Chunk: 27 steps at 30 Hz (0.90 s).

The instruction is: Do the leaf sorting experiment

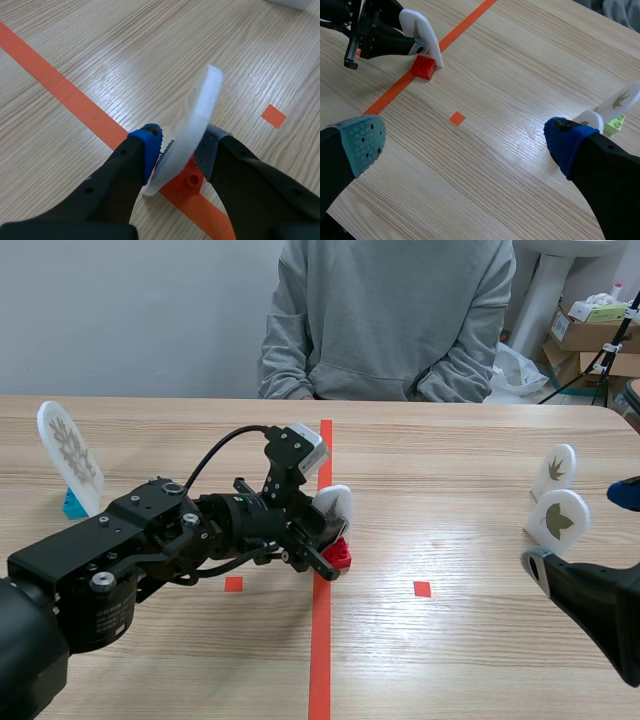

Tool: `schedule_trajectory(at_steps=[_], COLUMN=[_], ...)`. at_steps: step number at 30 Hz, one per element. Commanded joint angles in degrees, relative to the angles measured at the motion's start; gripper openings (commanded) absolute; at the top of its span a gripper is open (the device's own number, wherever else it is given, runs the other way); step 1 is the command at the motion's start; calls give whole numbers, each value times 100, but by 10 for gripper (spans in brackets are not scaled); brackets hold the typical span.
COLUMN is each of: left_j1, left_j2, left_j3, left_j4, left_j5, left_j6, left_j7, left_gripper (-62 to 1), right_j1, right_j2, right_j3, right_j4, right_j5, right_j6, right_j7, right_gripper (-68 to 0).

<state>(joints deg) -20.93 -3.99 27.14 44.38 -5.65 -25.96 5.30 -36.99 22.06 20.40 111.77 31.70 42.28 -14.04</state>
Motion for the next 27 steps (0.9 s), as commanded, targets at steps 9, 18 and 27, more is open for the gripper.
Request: schedule_trajectory(at_steps=[9, 18, 27], left_j1=[-52, 566, 2308], left_j2=[13, -623, -1113], left_j3=[-9, -131, -2326], left_j4=[103, 938, 2227], left_j5=[-72, -1110, -2317], left_j6=[-20, -216, -339], left_j7=[-144, -116, -103], left_gripper=[-569, -569, -569], right_j1=[66, 66, 66], right_j2=[17, 17, 17], right_j3=[7, 7, 7], right_j4=[-7, -7, -7], right_j5=[44, 42, -35], right_j6=[44, 44, 44], right_j7=[81, 79, 79], right_gripper=[4, 4, 4])
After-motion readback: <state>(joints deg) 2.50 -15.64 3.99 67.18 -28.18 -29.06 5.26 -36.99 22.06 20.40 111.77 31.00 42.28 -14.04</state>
